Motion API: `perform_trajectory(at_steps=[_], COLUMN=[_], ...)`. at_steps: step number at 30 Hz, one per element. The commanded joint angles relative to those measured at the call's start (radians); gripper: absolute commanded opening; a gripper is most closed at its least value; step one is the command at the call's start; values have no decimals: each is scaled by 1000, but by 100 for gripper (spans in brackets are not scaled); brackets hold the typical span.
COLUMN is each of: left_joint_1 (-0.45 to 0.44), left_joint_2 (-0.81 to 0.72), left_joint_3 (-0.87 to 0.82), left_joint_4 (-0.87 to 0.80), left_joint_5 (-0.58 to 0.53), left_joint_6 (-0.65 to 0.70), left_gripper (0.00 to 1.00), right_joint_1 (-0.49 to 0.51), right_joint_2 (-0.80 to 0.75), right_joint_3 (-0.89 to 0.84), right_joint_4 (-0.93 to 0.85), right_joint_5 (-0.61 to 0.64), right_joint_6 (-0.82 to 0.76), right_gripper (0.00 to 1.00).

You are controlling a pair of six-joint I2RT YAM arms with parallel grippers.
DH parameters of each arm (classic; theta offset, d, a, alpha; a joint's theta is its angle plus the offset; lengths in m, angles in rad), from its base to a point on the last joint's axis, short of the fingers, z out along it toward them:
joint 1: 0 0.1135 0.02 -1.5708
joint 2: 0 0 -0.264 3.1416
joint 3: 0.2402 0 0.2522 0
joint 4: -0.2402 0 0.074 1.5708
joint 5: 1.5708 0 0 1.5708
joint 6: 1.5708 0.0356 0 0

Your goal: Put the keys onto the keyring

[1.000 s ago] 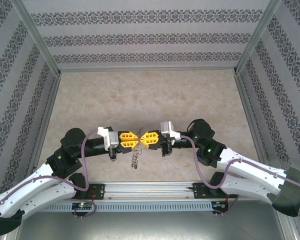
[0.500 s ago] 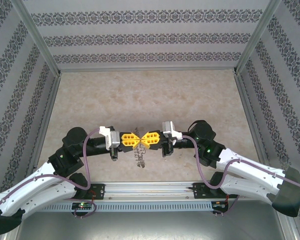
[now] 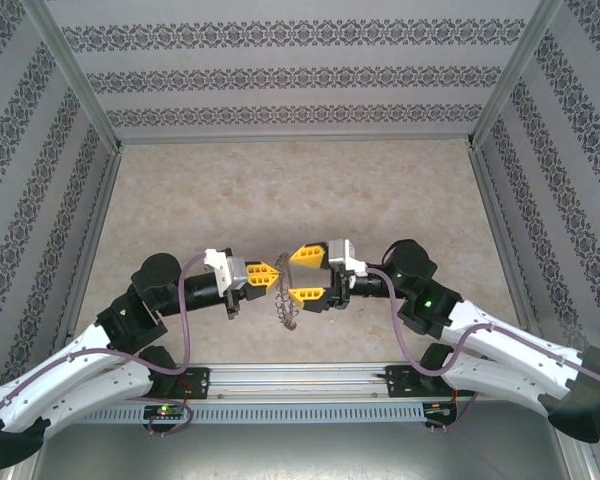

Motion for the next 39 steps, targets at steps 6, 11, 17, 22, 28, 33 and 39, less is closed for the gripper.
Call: perform_trajectory(at_steps=[6, 11, 17, 22, 28, 33, 39], left_joint_1=[-13, -13, -13, -13, -13, -13, -13], left_joint_2=[-144, -257, -325, -402, -445, -514, -583], left_joint_3=[-21, -49, -42, -63, -29, 4, 40], left_joint_4=[-182, -265, -373, -401, -489, -600, -693], left_joint_5=[-321, -524, -676, -683, -690, -721, -770], left_joint_6=[-70, -129, -180, -252, -331, -420, -449], left_gripper=[0, 0, 0, 0, 0, 0, 0], right_joint_1=[-232, -280, -233, -173, -128, -73, -22], right_joint_2=[97, 407, 811, 1104, 1360, 1569, 1717], right_joint_3=[212, 430, 718, 1023, 1341, 1608, 1807], right_joint_4=[-348, -522, -633, -775, -930, -1118, -1243], right_joint_5=[102, 176, 201, 183, 103, 140, 182], right_joint_6=[22, 5, -63, -172, -237, -305, -329], right_gripper=[77, 79, 85, 98, 98, 98, 98])
